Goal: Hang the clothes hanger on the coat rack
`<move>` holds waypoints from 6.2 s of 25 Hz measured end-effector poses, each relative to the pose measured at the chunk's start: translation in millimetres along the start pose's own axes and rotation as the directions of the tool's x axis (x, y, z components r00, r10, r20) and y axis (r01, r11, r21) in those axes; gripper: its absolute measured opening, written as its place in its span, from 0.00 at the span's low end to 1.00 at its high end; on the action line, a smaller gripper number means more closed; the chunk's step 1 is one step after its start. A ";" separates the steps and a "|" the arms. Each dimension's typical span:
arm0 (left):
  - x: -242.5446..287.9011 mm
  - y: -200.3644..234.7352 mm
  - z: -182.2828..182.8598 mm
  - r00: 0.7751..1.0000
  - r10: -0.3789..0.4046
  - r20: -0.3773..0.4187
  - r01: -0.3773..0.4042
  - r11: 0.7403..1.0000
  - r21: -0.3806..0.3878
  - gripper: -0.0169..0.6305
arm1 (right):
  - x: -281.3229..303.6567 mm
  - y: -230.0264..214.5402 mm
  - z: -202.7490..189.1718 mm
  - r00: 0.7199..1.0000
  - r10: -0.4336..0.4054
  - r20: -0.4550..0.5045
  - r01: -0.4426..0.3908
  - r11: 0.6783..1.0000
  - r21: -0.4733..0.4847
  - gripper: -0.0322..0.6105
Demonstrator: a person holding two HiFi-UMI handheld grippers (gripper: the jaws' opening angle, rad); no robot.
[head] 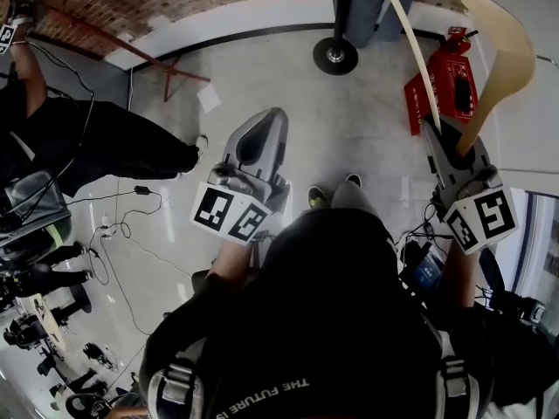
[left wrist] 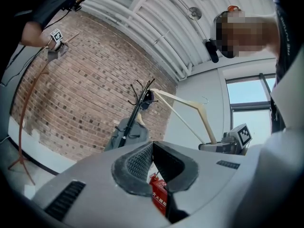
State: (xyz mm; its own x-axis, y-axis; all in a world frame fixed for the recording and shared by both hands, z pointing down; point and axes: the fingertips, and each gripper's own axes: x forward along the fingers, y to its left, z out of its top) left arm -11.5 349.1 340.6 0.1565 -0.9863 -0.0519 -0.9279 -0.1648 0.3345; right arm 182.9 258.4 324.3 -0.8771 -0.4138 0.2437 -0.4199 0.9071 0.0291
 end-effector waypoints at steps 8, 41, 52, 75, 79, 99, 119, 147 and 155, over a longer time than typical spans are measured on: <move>26.1 24.9 8.4 1.000 -0.009 -0.008 0.009 1.000 0.006 0.06 | 35.5 -18.5 8.6 1.000 0.008 -0.002 -0.008 1.000 0.001 0.11; 336.6 99.5 43.3 0.998 0.066 0.007 -0.066 0.994 0.085 0.06 | 219.2 -295.2 43.3 0.977 0.198 -0.084 -0.205 0.974 -0.095 0.11; 381.8 125.2 52.4 0.999 0.034 0.022 -0.036 0.995 0.096 0.06 | 257.4 -331.9 55.7 0.976 0.174 -0.132 -0.192 0.971 -0.140 0.11; 479.4 217.1 91.5 0.996 -0.085 0.042 0.083 0.995 0.052 0.06 | 362.5 -376.3 103.5 0.964 0.119 -0.240 -0.175 0.958 -0.227 0.11; 487.4 227.2 96.2 0.995 -0.093 0.040 0.092 0.995 0.043 0.06 | 372.0 -378.5 107.5 0.959 0.114 -0.261 -0.177 0.957 -0.231 0.11; 508.7 262.4 94.7 0.990 -0.136 0.034 0.136 0.991 -0.002 0.06 | 403.2 -396.7 108.0 0.924 0.048 -0.379 -0.167 0.943 -0.289 0.11; 518.6 287.9 94.7 0.988 -0.156 0.020 0.157 0.987 -0.027 0.06 | 419.4 -409.9 89.1 0.864 -0.061 -0.500 -0.145 0.920 -0.363 0.11; 516.3 286.2 91.5 0.986 -0.166 0.005 0.166 0.986 -0.020 0.06 | 418.7 -413.1 74.2 0.865 -0.075 -0.495 -0.131 0.921 -0.367 0.11; 512.7 285.1 92.4 0.986 -0.166 -0.003 0.166 0.986 -0.015 0.06 | 415.6 -413.0 92.4 0.916 -0.072 -0.395 -0.077 0.934 -0.350 0.18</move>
State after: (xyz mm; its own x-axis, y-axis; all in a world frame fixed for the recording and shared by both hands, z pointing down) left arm -227.0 -203.9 322.3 0.3091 -0.9453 -0.1040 -0.8840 -0.3259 0.3352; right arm -29.8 -295.3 324.0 -0.6808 -0.4140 0.6043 -0.2427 0.9058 0.3472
